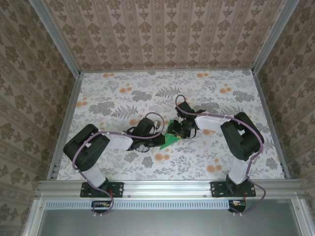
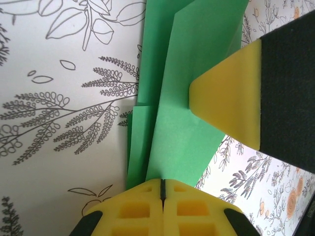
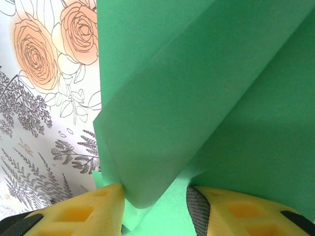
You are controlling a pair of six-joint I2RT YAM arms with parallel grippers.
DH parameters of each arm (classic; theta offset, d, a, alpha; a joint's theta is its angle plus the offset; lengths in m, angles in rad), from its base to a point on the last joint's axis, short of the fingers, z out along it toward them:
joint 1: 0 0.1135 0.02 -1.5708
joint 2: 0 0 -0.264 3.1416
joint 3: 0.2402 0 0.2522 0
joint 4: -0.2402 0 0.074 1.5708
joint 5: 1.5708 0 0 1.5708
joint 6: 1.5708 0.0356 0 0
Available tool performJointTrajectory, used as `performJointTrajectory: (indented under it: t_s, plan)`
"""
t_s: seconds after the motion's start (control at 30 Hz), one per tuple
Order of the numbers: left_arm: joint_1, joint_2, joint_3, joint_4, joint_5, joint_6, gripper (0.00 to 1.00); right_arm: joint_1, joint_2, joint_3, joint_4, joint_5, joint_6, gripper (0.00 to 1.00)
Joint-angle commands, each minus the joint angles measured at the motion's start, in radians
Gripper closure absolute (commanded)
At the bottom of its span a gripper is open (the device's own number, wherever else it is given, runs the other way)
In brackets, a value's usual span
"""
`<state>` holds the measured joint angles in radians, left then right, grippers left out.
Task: Fold a paper plane with a square sheet of paper (pick it up from the middle)
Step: Fourth fold the wing at the center of the table.
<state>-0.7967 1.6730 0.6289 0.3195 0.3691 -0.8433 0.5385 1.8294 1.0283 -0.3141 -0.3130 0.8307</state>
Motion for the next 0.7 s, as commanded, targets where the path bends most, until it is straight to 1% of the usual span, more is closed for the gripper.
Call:
performJointTrajectory:
  t_s: [0.0, 0.33, 0.43, 0.57, 0.67]
  plan:
    - [0.007, 0.024, 0.014, -0.047, -0.001, -0.013, 0.93, -0.011, 0.115, -0.045, -0.195, 0.15, -0.002, 0.56]
    - [0.009, 0.01, 0.022, -0.056, 0.005, -0.005, 0.93, -0.002, 0.184, -0.009, -0.247, 0.199, -0.038, 0.57]
    - [0.009, -0.007, 0.023, -0.054, 0.005, 0.004, 0.92, 0.006, 0.195, -0.005, -0.246, 0.22, -0.046, 0.56]
    - [0.008, -0.025, 0.019, -0.041, 0.003, 0.007, 0.91, 0.009, 0.215, 0.0, -0.237, 0.217, -0.05, 0.52]
    - [0.008, -0.028, 0.019, -0.036, 0.004, 0.007, 0.91, 0.011, 0.227, 0.003, -0.237, 0.212, -0.048, 0.52]
